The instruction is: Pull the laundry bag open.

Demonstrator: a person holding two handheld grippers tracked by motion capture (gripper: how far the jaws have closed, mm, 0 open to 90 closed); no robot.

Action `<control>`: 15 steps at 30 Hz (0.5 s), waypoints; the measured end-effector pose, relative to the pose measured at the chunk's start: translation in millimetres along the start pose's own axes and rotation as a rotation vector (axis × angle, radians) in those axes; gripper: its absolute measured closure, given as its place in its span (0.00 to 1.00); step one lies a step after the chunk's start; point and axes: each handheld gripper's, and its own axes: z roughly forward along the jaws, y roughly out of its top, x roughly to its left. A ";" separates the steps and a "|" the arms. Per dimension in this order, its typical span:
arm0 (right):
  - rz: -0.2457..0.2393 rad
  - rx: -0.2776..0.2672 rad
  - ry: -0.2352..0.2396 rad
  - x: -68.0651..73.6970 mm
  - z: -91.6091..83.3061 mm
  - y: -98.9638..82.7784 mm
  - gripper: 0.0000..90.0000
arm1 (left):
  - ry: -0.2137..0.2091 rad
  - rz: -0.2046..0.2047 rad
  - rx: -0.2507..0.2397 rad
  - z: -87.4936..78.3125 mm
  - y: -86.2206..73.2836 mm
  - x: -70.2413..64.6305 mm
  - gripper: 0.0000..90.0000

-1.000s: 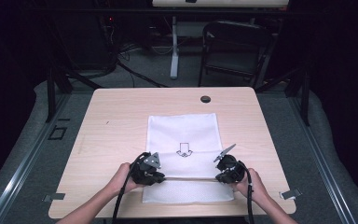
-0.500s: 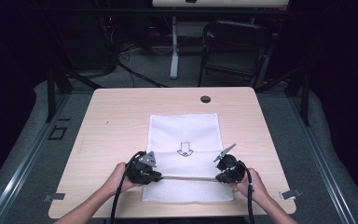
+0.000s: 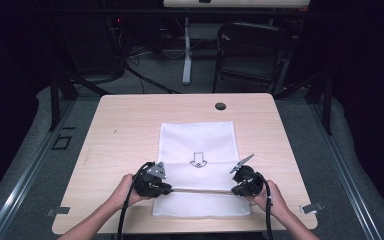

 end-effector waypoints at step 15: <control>0.005 -0.001 0.004 -0.7 0.2 0.0 1.00 | 0.044 -0.048 0.001 -16.4 -20.2 6.4 0.91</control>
